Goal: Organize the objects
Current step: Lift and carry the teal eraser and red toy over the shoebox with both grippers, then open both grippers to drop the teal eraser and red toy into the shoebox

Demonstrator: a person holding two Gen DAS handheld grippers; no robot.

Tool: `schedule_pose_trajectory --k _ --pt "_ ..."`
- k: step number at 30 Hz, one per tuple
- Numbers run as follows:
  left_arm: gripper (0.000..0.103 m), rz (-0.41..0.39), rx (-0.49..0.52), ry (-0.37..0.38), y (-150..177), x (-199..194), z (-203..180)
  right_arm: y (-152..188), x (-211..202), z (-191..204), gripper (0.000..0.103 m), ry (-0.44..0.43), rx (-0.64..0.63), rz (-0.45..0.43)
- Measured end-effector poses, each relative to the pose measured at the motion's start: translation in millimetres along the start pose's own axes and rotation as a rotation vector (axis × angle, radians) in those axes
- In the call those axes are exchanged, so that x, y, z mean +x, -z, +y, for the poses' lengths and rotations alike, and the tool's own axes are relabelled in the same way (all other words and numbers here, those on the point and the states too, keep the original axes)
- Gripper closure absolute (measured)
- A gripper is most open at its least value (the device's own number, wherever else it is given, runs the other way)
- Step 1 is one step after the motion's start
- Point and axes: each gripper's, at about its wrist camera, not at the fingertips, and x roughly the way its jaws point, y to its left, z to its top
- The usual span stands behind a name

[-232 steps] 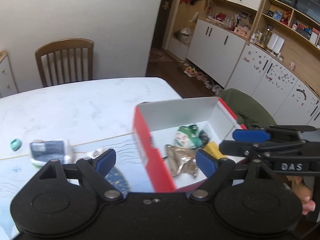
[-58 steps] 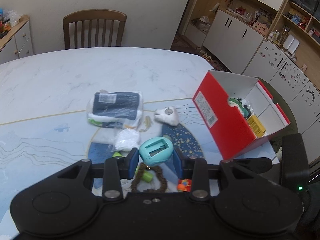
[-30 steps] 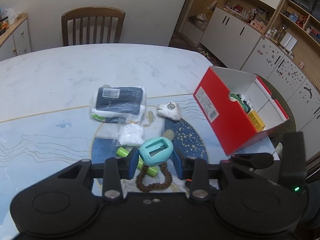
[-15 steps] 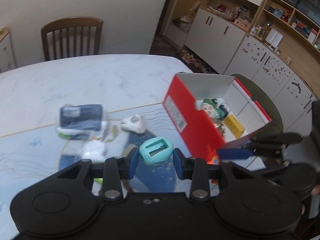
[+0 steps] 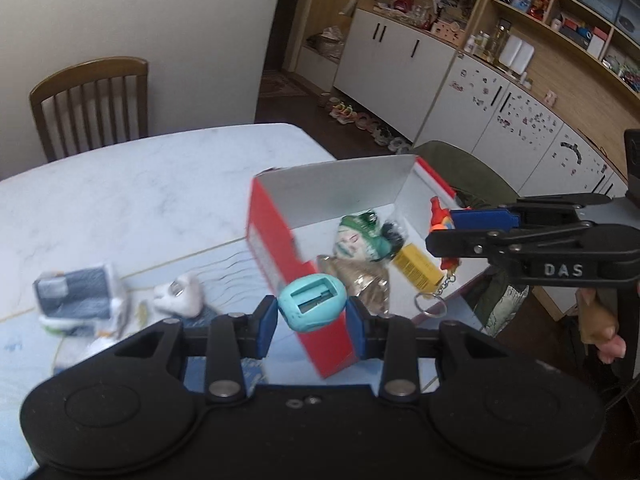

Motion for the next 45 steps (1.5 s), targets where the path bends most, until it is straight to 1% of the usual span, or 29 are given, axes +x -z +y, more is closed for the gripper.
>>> schedule_pose_trajectory --k 10,14,18,26,32,36,45 --pt "0.068 0.023 0.06 -0.044 -31.4 53.2 -45.5 8.1 24.4 -51.0 0.065 0.068 -0.003 0.017" --pt "0.068 0.045 0.069 -0.068 -44.3 80.1 -56.6 15.2 37.9 -65.0 0.065 0.068 -0.008 0.051" --pt "0.068 0.088 0.074 -0.096 -51.8 110.9 -63.6 24.8 54.3 -72.7 0.065 0.061 -0.035 0.096" --pt "0.068 0.173 0.069 -0.159 -60.5 166.4 -67.4 38.0 79.0 -78.9 0.065 0.032 -0.065 0.182" --pt "0.068 0.229 0.029 -0.197 -63.2 198.4 -62.3 43.5 87.6 -85.9 0.065 0.017 -0.063 0.219" --pt "0.068 0.255 0.01 -0.22 -63.8 214.1 -57.9 46.2 91.9 -89.7 0.065 -0.001 -0.068 0.236" --pt "0.067 0.293 0.03 -0.247 -65.0 232.5 -57.8 48.2 94.5 -96.1 0.064 -0.029 -0.042 0.246"
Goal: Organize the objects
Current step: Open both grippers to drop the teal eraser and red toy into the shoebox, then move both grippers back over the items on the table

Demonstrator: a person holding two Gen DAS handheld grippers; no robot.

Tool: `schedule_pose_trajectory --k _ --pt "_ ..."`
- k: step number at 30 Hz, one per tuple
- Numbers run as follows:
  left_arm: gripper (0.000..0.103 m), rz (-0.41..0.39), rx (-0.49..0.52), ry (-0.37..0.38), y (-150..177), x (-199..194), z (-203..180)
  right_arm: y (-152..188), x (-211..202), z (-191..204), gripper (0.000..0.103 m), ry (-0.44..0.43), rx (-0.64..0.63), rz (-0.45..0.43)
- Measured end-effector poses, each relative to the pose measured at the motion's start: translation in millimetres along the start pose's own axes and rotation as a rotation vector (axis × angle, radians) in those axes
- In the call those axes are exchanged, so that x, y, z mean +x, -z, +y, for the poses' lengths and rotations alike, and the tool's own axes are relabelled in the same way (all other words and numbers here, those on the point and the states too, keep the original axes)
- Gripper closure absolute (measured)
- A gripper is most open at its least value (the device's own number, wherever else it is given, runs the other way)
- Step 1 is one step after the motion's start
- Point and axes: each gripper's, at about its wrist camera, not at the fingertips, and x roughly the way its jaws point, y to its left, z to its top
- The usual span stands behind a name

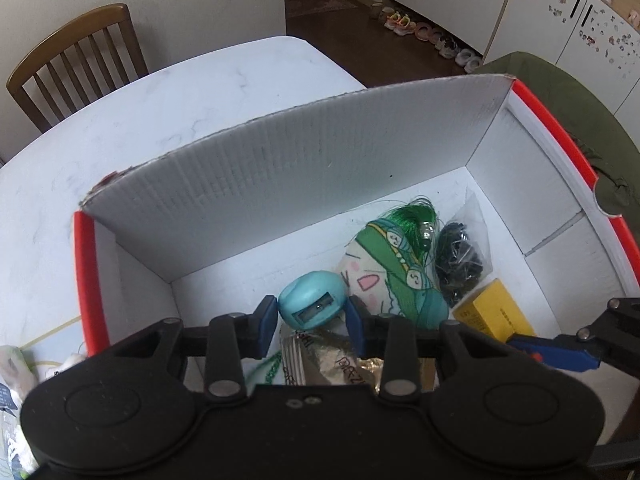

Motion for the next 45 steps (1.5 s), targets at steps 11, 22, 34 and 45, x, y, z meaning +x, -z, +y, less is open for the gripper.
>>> schedule_pose_trajectory --k 11,22,34,45 --pt "0.049 0.055 -0.029 -0.006 -0.7 4.2 3.1 1.4 -16.8 -10.7 0.055 -0.05 0.081 -0.04" --pt "0.042 -0.009 -0.031 0.055 8.5 -31.1 -4.1 6.5 -44.4 -14.2 0.053 -0.046 0.122 -0.102" --pt "0.035 -0.165 -0.042 0.132 39.2 -103.7 2.3 9.8 -87.3 1.4 0.044 -0.062 0.119 -0.194" --pt "0.025 -0.271 -0.058 0.158 80.7 -161.4 22.8 13.7 -111.7 37.0 0.035 -0.083 0.096 -0.256"
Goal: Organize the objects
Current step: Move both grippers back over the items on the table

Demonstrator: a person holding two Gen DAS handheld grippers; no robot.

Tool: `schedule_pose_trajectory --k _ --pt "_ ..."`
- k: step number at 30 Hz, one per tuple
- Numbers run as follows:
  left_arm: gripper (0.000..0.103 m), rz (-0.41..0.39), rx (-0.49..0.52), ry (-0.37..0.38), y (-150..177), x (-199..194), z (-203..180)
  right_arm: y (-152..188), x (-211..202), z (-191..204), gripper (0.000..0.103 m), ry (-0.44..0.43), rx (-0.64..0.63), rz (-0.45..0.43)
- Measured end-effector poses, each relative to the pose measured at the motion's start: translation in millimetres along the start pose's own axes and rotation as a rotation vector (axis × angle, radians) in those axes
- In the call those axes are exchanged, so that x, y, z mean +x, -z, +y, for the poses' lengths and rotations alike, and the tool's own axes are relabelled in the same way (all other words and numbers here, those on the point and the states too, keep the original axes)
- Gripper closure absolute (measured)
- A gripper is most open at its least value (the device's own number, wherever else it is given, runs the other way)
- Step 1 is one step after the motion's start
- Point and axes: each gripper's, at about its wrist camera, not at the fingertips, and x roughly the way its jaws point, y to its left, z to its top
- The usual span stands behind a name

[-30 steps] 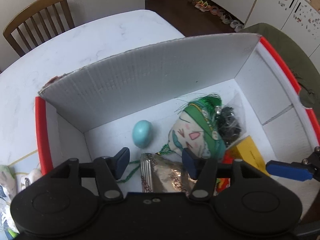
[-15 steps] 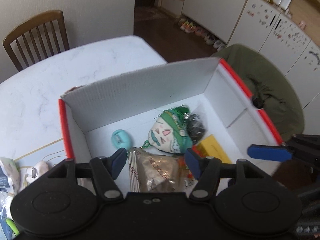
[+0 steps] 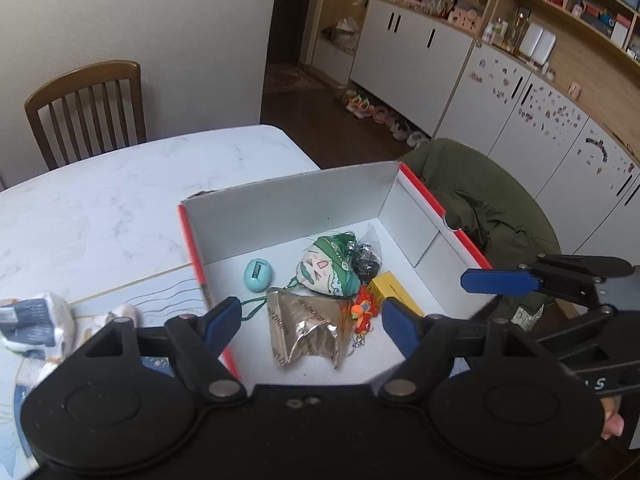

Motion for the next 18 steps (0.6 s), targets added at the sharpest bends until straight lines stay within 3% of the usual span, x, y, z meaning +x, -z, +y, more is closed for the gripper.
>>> schedule_pose_trajectory --k 4,8,18 --pt "0.021 -0.029 -0.004 -0.016 11.6 -19.1 12.5 1.2 -2.4 18.9 0.033 -0.016 -0.011 -0.007" --pt "0.017 -0.054 -0.017 -0.039 24.4 -38.6 30.1 3.0 -0.7 39.8 0.021 -0.043 -0.012 -0.011" --pt "0.001 -0.098 -0.042 -0.101 53.5 -75.9 90.2 7.8 23.6 102.8 0.018 -0.07 -0.026 0.029"
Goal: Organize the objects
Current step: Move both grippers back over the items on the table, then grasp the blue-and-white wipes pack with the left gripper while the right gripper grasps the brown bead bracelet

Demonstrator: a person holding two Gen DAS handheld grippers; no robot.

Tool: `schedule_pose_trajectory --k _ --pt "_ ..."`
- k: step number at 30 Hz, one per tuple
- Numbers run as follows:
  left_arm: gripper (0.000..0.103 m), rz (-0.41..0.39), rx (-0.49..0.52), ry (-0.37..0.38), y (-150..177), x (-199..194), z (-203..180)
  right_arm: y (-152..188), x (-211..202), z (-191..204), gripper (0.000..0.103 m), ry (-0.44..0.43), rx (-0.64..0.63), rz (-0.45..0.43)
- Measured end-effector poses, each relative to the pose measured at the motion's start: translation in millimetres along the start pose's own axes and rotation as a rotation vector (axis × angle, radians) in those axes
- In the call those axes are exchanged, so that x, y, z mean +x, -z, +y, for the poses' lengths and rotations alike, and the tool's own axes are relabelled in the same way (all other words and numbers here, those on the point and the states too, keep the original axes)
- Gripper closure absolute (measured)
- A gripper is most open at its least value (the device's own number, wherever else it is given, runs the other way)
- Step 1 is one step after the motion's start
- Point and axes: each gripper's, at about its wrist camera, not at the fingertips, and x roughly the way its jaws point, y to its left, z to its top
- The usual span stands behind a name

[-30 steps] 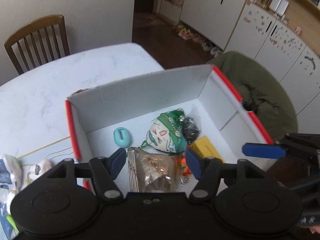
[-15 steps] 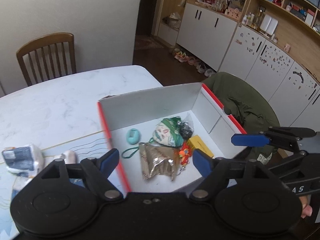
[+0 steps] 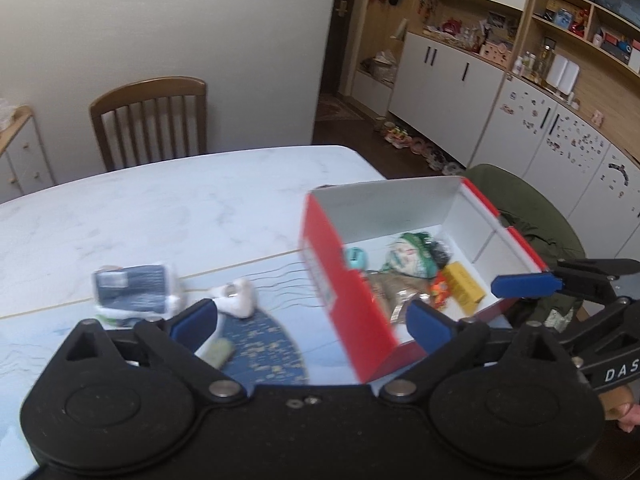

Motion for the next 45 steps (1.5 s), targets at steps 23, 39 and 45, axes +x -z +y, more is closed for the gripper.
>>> schedule_pose_trajectory --k 23,39,45 --pt "0.0 0.01 -0.107 -0.143 4.3 21.6 161.0 21.8 119.4 118.5 0.018 0.097 -0.041 0.159" --pt "0.002 0.149 -0.249 -0.08 -21.1 112.0 201.2 37.8 181.4 133.4 0.019 0.147 -0.057 0.269" --pt "0.006 0.228 -0.422 -0.086 -28.1 138.9 221.7 39.7 192.5 131.2 0.021 0.16 -0.05 0.286"
